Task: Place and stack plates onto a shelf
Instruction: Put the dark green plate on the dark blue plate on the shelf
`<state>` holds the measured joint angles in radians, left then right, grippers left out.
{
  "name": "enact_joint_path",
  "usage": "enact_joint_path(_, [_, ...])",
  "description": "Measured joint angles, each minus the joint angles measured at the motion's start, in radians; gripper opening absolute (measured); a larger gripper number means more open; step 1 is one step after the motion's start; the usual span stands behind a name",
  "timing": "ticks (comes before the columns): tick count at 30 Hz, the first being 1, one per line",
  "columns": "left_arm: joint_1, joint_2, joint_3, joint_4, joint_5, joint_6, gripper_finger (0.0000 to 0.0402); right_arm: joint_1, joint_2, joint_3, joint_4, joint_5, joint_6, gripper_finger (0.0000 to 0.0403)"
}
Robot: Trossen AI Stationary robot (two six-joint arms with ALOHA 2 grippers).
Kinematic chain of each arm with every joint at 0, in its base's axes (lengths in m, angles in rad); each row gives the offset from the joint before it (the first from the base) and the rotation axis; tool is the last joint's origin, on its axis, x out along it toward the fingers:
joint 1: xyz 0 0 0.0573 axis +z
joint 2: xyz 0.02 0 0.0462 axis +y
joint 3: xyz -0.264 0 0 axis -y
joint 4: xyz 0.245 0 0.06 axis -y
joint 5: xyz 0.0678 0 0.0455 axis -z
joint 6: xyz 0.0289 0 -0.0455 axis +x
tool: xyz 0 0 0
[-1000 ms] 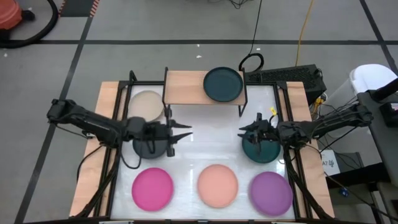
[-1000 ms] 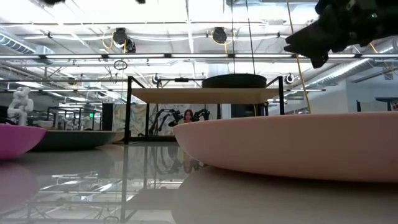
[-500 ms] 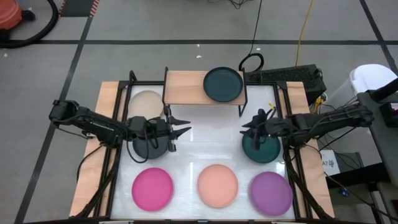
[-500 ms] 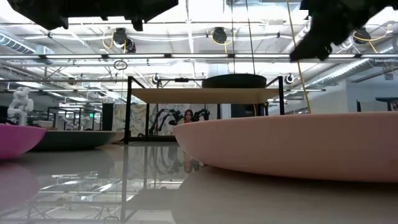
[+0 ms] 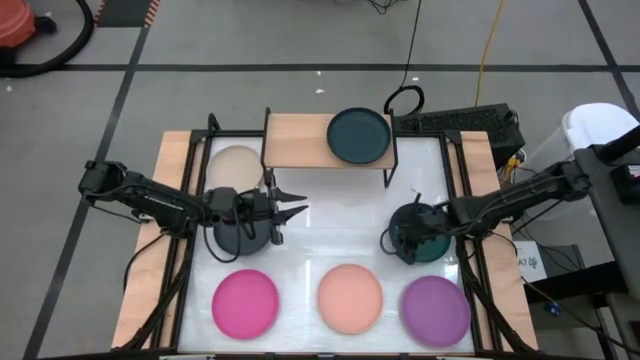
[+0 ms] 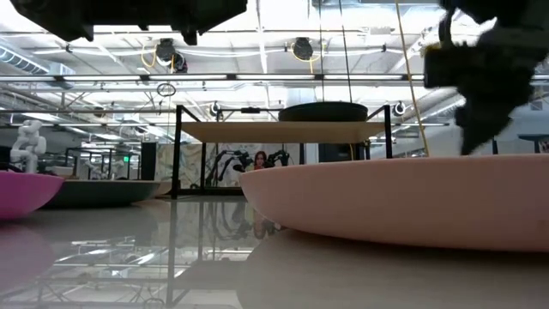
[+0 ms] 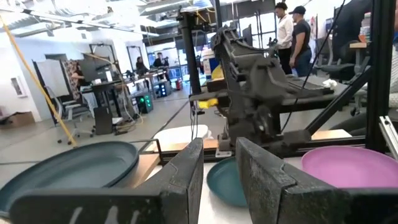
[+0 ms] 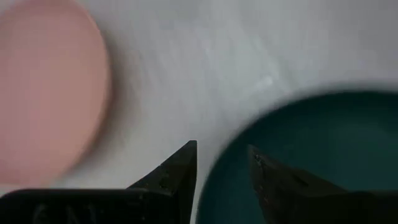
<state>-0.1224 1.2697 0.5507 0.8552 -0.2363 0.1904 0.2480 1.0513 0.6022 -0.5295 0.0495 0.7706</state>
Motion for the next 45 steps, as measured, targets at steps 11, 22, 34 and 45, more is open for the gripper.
enact_joint_path(11, [0.024, 0.000, 0.000, -0.021, 0.000, -0.045, 0.0102, 0.036, 0.117, 0.000, -0.028, -0.008, 0.059, 0.0123])
enact_joint_path(22, [0.024, 0.000, 0.000, -0.023, 0.000, -0.047, 0.0102, 0.036, 0.193, 0.000, -0.029, -0.024, 0.056, 0.0075])
enact_joint_path(34, [0.024, 0.000, 0.000, -0.031, 0.000, -0.054, 0.0102, 0.035, 0.188, 0.008, -0.030, -0.021, 0.050, 0.0061])
enact_joint_path(45, [0.024, 0.000, 0.000, -0.030, 0.000, -0.058, 0.0102, 0.041, 0.216, 0.008, 0.017, -0.020, 0.026, 0.0041])
